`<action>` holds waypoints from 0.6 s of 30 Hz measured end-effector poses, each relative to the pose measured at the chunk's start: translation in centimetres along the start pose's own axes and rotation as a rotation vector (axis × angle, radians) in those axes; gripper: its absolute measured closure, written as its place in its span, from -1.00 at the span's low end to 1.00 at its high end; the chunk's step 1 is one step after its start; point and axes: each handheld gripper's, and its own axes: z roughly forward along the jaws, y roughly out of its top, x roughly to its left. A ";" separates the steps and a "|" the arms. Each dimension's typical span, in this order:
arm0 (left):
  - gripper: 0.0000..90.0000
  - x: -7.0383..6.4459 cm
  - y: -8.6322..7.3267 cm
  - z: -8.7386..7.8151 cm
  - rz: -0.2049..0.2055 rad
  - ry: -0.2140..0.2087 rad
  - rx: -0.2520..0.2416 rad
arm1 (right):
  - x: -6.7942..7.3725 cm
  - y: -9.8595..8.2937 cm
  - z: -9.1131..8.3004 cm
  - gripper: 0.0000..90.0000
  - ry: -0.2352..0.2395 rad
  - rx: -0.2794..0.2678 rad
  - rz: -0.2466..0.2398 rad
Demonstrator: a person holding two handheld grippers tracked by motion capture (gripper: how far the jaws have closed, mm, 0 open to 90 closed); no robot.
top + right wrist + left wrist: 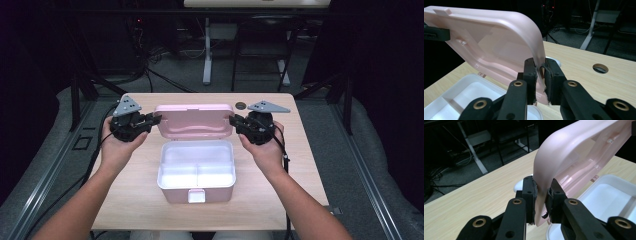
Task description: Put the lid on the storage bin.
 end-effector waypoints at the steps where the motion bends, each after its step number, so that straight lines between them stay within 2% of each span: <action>1: 0.76 -0.1 0.0 -0.1 -0.002 -0.002 0.000 | 0.0 -0.1 -0.1 0.78 0.000 0.002 -0.003; 8: 0.67 -0.6 -0.2 -0.8 -0.003 -0.017 -0.006 | 0.3 -0.4 -0.6 0.76 0.008 0.008 -0.003; 18: 0.69 -1.3 -0.4 -2.3 0.010 -0.026 0.001 | 0.6 -1.0 -1.4 0.75 0.021 0.014 -0.012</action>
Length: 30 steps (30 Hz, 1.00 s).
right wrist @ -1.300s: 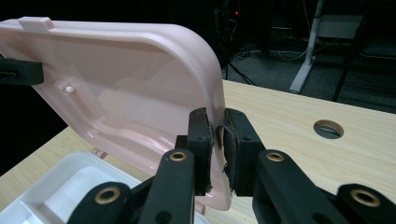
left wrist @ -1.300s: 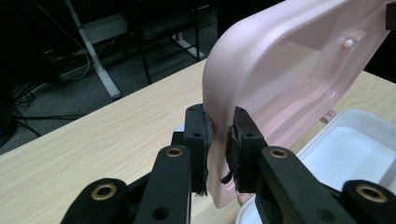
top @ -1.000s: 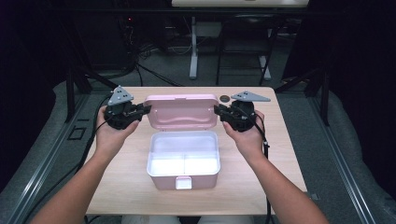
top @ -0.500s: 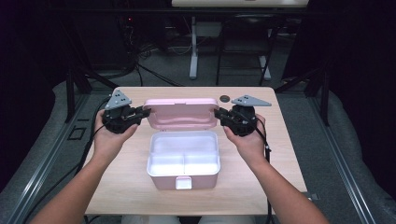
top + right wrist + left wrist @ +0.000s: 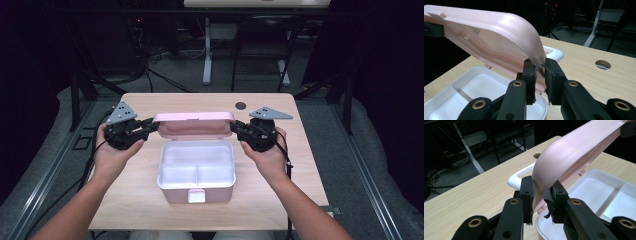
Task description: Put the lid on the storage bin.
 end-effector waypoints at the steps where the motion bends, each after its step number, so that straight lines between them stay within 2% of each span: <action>1: 0.69 -0.1 0.0 -0.1 0.001 0.000 0.001 | 0.0 -0.1 -0.1 0.75 0.002 0.000 -0.002; 9: 0.68 -0.7 -0.6 -0.7 0.017 -0.002 0.006 | 0.3 -0.6 -0.7 0.73 0.017 0.003 -0.003; 16: 0.67 -1.3 -0.9 -1.3 0.047 0.003 0.014 | 0.5 -1.1 -1.4 0.72 0.034 0.006 -0.007; 30: 0.67 -2.1 -2.6 -2.4 0.034 -0.036 0.004 | 1.1 -2.8 -2.6 0.72 0.060 0.011 -0.016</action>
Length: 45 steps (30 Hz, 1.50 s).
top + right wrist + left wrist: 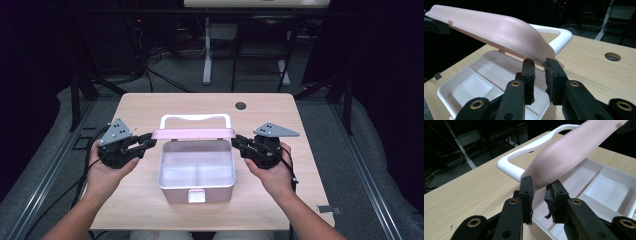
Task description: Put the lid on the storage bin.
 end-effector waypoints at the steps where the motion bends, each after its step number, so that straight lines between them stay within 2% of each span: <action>1: 0.67 -0.1 -0.1 -0.1 -0.003 -0.004 0.001 | 0.0 -0.2 -0.1 0.72 0.002 0.001 0.001; 12: 0.68 -0.9 -1.7 -0.4 -0.006 -0.022 0.008 | 0.5 -2.0 -0.8 0.72 0.017 0.007 -0.003; 15: 0.68 -1.0 -2.0 -0.5 -0.013 -0.029 0.010 | 0.5 -2.5 -1.0 0.72 0.022 0.009 0.003; 17: 0.68 -1.3 -2.7 -0.4 -0.032 -0.044 0.003 | 0.5 -2.8 -1.1 0.72 0.027 0.009 0.008; 34: 0.67 -2.3 -5.2 -0.3 -0.034 -0.055 0.022 | 0.0 -5.4 -1.7 0.72 0.053 0.025 0.047; 38: 0.67 -2.6 -5.6 -0.2 -0.024 -0.050 0.027 | 0.2 -5.8 -1.7 0.72 0.058 0.028 0.035; 45: 0.67 -2.7 -6.5 -0.3 -0.043 -0.062 0.036 | 0.3 -6.4 -1.9 0.72 0.055 0.041 0.029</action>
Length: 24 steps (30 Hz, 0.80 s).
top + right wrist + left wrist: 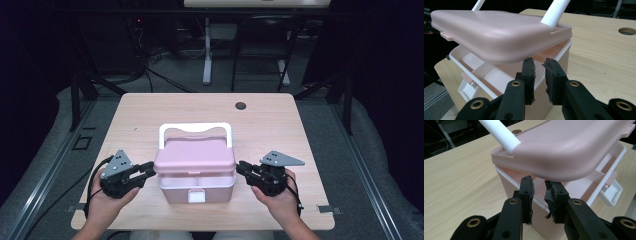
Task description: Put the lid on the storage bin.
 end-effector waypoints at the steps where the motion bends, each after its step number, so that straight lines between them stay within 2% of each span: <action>1: 0.67 0.0 -0.1 0.0 0.001 -0.005 0.003 | 0.0 -0.1 0.0 0.72 0.000 0.001 0.001; 8: 0.67 0.2 -1.0 -0.2 -0.024 -0.017 0.012 | -0.2 -0.7 -0.3 0.72 0.003 0.012 0.013; 11: 0.67 0.4 -1.4 -0.4 -0.030 -0.006 0.019 | -0.3 -0.7 -0.5 0.72 0.002 0.009 0.016; 16: 0.66 0.9 -1.8 -0.9 -0.059 0.004 0.002 | -0.5 -0.6 -0.7 0.71 -0.001 0.000 0.020; 21: 0.61 1.4 -2.0 -0.8 -0.064 0.027 0.009 | -0.6 -0.7 -0.7 0.68 -0.002 -0.002 0.019; 24: 0.56 2.0 -2.4 -0.5 -0.083 0.037 0.014 | -0.9 -0.7 -0.5 0.65 -0.012 0.003 0.017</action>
